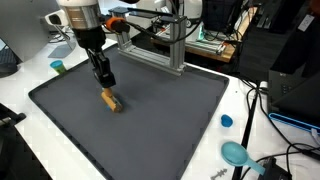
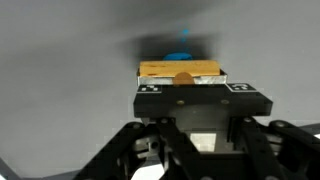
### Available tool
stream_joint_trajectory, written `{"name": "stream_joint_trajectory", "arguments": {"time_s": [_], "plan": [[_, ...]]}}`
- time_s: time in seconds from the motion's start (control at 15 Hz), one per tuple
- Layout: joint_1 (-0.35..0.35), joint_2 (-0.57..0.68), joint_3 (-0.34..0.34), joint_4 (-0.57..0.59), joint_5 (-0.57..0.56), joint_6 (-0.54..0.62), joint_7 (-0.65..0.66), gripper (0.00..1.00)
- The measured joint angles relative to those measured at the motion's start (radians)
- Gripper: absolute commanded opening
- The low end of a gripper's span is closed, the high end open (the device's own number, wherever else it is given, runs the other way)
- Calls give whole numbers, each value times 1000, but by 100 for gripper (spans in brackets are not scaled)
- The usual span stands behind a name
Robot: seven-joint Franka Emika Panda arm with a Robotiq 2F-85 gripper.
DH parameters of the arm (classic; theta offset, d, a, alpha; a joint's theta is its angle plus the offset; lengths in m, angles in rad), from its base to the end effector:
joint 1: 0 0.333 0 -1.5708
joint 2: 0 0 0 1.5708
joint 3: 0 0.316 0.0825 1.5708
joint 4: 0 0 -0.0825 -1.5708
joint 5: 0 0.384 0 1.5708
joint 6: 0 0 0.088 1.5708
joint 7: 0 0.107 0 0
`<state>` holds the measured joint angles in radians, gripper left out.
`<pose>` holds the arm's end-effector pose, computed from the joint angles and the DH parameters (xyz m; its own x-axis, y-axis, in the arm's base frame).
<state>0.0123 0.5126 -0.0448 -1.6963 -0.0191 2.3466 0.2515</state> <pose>0.6861 -0.0191 0.3119 0.9555 -0.2584 0.1422 -0.2614 -0.9652 0.0020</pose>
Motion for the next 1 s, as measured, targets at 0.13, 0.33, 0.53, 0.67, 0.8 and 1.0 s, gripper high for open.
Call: {"name": "stream_joint_trajectory", "arguments": {"time_s": [0.13,0.33,0.53,0.67,0.8,1.0], "plan": [[0,4,0,7,0,-18,0,22],[0,14,0,27,3,-49,1,22],[-5,27,0,45,19,-49,1,22],[-9,34,0,55,30,-47,1,22],[-13,39,0,60,38,-40,1,22],[-16,45,0,63,48,-29,3,22]]}}
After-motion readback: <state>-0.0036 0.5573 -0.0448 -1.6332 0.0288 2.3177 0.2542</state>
